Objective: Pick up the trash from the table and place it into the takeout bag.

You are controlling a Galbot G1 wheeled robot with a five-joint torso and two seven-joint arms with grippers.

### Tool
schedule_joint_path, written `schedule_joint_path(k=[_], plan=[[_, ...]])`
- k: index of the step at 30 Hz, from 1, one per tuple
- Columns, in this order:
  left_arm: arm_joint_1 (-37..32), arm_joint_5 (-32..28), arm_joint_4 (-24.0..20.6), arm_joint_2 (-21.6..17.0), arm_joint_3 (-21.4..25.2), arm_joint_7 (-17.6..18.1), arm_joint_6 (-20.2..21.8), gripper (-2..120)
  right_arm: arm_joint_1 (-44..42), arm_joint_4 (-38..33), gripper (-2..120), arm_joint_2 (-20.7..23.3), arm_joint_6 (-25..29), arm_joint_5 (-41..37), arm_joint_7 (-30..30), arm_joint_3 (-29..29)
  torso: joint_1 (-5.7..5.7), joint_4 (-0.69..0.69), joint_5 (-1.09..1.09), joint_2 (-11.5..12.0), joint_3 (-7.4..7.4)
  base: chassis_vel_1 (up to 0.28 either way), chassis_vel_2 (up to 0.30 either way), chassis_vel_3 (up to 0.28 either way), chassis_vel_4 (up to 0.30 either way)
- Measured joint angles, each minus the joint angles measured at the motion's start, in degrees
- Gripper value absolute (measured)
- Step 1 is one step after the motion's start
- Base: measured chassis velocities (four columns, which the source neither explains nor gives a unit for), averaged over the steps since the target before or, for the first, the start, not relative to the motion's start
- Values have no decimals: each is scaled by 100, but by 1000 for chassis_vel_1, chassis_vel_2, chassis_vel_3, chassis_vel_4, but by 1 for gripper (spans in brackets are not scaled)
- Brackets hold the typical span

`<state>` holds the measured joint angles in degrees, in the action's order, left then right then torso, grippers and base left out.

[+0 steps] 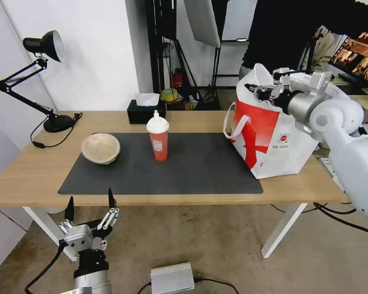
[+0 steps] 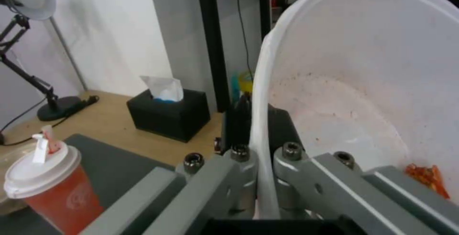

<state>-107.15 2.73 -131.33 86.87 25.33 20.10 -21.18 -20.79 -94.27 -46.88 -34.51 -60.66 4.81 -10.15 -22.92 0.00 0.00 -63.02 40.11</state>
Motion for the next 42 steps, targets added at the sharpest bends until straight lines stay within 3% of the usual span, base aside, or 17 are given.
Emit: schedule_joint_path(k=[8, 10, 13, 20, 33, 42], plan=[[-27, 21, -28, 11, -5, -2, -1, 100, -37, -105, 6, 3, 1, -144, -38, -47, 0, 1, 0, 0, 0, 0, 0, 0, 0], [-33, 21, -47, 11, 3, -3, -3, 100, -26, -150, 17, 6, 1, -191, -68, -58, 0, 1, 1, 0, 0, 0, 0, 0, 0], [-45, 21, -58, 9, 9, -3, -5, 100, -13, -193, 24, 26, -7, -253, -142, -66, 0, 1, -1, 0, 0, 0, 0, 0, 0], [-42, 46, -55, 21, 15, -1, -30, 100, -71, -502, 55, 238, -354, -454, -990, -70, 0, 0, -1, -1, 0, 0, 0, 0, 0], [-10, 79, -26, 38, -30, -1, -31, 100, -87, -553, 98, 405, -579, -111, -1178, -85, 0, 0, 0, 0, 0, 0, 0, 0, 0], [-10, 90, -24, 39, -41, -2, -34, 100, -77, -570, 100, 450, -615, 62, -1142, -76, 0, 1, 0, 0, 0, 0, 0, 0, 0]])
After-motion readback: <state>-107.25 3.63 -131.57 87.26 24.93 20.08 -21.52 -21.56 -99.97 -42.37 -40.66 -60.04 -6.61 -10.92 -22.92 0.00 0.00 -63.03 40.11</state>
